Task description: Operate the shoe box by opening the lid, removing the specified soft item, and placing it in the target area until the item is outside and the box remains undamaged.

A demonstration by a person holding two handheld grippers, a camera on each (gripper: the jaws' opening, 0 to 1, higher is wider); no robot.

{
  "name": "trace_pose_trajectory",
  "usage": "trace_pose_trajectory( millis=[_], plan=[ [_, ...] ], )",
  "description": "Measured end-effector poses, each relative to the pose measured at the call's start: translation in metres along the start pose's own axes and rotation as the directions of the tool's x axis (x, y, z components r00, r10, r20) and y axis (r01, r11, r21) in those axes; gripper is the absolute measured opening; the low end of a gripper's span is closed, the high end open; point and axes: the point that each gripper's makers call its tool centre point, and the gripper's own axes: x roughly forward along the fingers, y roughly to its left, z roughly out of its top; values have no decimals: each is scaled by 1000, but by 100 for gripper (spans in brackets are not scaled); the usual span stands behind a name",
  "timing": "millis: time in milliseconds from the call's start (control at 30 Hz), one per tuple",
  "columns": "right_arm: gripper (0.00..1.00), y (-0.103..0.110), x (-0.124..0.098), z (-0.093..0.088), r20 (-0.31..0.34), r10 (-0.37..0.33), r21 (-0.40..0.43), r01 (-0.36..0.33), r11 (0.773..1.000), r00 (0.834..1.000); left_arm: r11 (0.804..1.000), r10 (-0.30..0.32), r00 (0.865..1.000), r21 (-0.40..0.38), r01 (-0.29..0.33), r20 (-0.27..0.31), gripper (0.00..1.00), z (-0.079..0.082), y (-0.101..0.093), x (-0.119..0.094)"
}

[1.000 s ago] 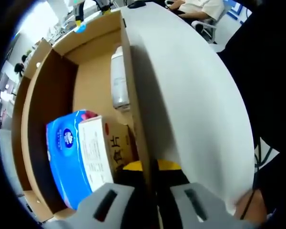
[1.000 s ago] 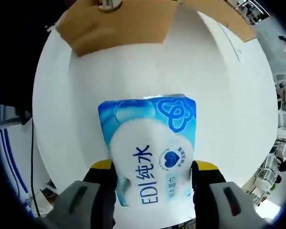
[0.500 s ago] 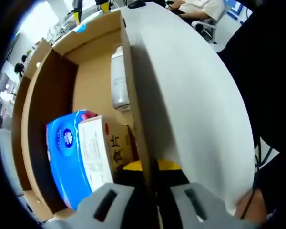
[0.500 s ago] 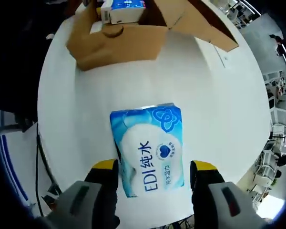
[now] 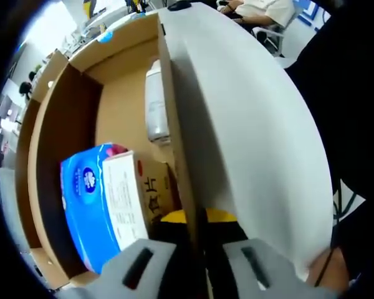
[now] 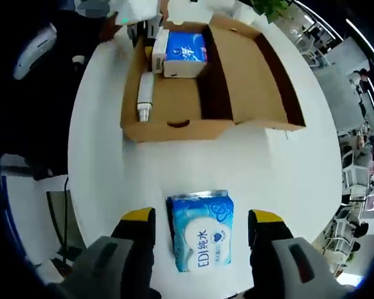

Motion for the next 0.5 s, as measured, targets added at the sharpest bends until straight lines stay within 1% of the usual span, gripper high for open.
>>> trace_pose_trajectory(
  millis=[67, 100, 133, 200, 333, 367, 500],
  plan=[
    [61, 4, -2, 17, 38, 14, -6, -14, 1000, 999, 1000, -1, 1000, -1, 1, 0, 4, 0, 0, 0],
    [61, 7, -3, 28, 51, 23, -9, -23, 1000, 998, 1000, -1, 1000, 0, 1, 1, 4, 0, 0, 0],
    [61, 8, -3, 34, 58, 30, -14, -30, 999, 998, 1000, 0, 1000, 0, 0, 1, 4, 0, 0, 0],
    [61, 11, -3, 44, 62, 38, -30, -36, 999, 997, 1000, 0, 1000, 0, 0, 1, 4, 0, 0, 0],
    [57, 11, -4, 65, 80, 26, -58, -22, 998, 996, 1000, 1, 1000, 0, -1, 2, 4, 0, 0, 0],
    [57, 10, -4, 72, 94, 23, -54, -18, 998, 995, 1000, 1, 1000, 0, -1, 2, 4, 0, -1, 0],
    [56, 13, -3, 90, 118, 33, -66, -26, 997, 992, 1000, 0, 1000, 0, 0, 2, 4, 1, -1, 0]
  ],
)
